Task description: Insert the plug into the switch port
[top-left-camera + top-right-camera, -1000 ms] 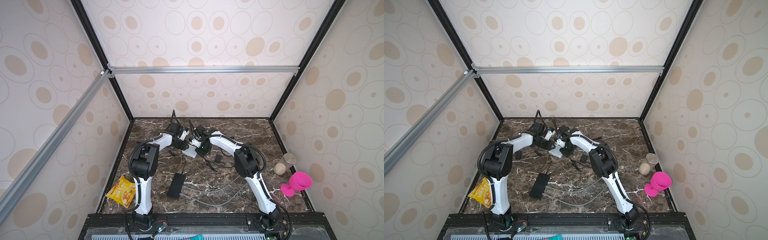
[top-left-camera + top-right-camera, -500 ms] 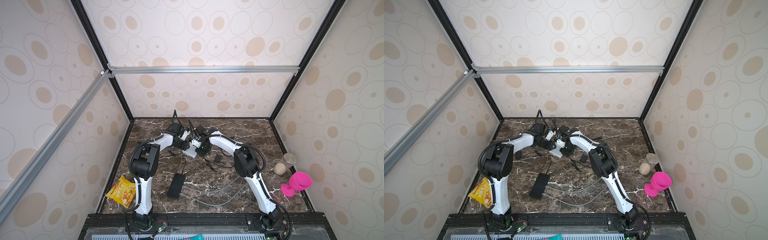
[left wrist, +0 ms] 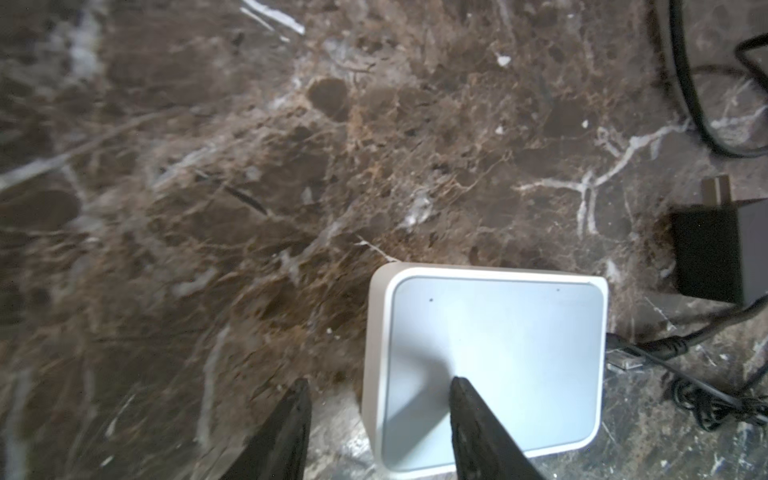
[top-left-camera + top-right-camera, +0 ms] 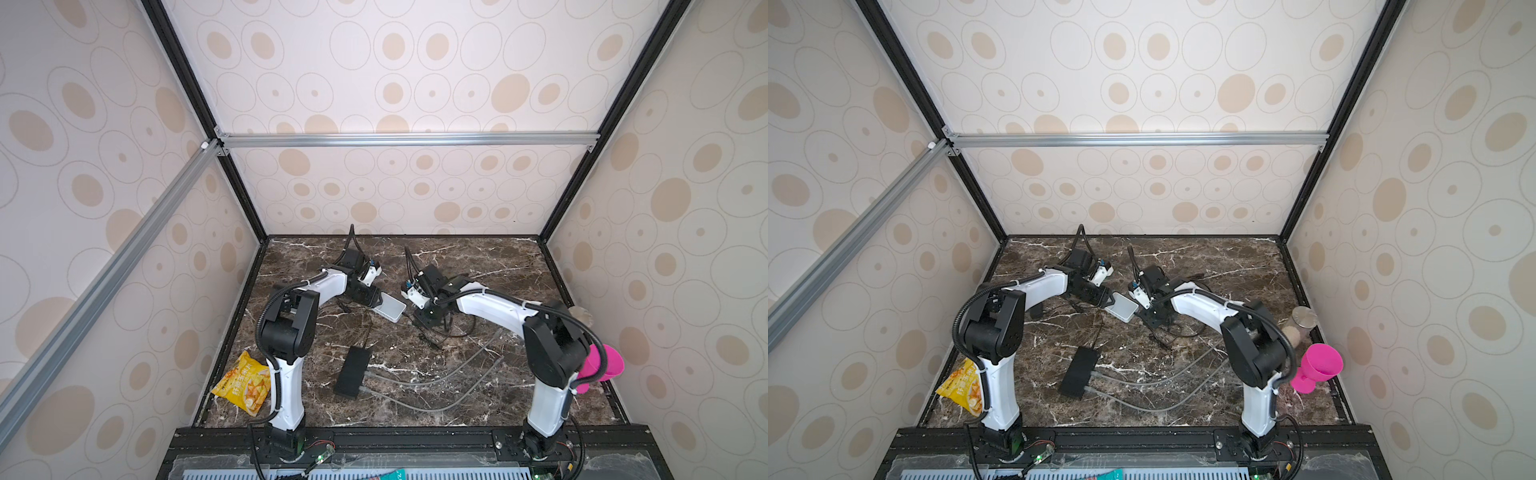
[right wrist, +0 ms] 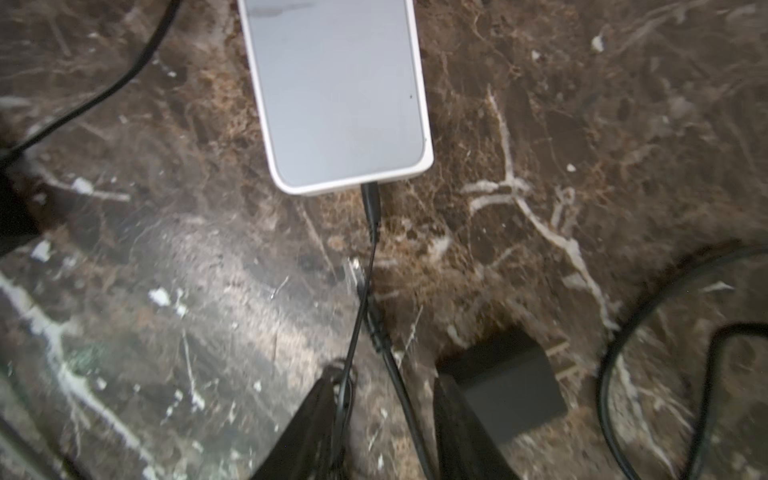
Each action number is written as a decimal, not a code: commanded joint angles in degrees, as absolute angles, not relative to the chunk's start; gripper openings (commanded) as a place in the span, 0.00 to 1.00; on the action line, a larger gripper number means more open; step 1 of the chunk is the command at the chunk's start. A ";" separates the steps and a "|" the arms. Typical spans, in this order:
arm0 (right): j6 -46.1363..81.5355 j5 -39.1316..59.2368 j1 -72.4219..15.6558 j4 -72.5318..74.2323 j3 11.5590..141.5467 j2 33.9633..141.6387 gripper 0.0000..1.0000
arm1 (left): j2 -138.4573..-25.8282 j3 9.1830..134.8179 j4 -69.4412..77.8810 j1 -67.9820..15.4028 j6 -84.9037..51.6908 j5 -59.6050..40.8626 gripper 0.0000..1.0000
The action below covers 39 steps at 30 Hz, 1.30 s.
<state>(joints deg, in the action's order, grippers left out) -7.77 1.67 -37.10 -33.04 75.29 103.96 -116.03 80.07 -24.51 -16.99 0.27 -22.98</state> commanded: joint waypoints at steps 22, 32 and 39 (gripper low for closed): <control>45.66 -5.56 -32.62 -48.24 91.05 117.15 0.69 | -108.57 78.40 -22.50 -15.56 -2.77 -18.64 0.54; 49.47 -7.06 -32.30 -48.47 90.00 118.31 0.50 | -108.56 78.61 -22.59 -15.56 -2.64 -19.15 0.54; 47.77 -8.30 -31.99 -48.96 90.44 118.62 0.41 | -108.78 78.67 -22.73 -15.47 -2.55 -19.38 0.54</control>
<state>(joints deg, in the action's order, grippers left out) 47.22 -6.66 -32.47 -47.16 89.56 117.89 -109.82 78.13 -21.96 -15.97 -2.37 -19.03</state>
